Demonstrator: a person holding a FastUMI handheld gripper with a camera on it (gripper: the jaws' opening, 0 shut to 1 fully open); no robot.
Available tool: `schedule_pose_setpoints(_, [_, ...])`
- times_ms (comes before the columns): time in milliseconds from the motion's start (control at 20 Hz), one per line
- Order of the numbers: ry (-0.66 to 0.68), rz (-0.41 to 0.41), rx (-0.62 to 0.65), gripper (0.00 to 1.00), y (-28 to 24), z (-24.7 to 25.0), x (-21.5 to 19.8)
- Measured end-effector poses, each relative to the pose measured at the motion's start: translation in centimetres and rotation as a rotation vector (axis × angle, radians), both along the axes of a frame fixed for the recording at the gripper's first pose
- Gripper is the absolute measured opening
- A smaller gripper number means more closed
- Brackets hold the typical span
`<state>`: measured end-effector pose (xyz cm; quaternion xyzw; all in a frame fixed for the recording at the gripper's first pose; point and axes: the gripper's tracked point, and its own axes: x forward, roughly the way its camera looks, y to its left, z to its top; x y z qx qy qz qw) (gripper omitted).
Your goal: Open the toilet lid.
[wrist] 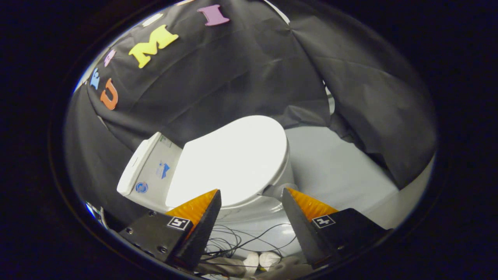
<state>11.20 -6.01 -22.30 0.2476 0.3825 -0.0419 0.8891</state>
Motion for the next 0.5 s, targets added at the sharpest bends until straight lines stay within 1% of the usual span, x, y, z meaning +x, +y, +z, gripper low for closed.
schedule_pose_setpoints(200, [0.064, -0.071, 0.073, 0.97, -1.9, -2.8, 0.2])
schedule_pose_setpoints(350, [0.068, -0.13, 0.2, 0.97, -2.0, -3.4, 0.4])
schedule_pose_setpoints(400, [0.065, -0.15, 0.23, 0.94, -2.3, -3.7, 0.6])
schedule_pose_setpoints(500, [0.069, -0.177, 0.247, 0.89, -3.0, -4.8, 0.9])
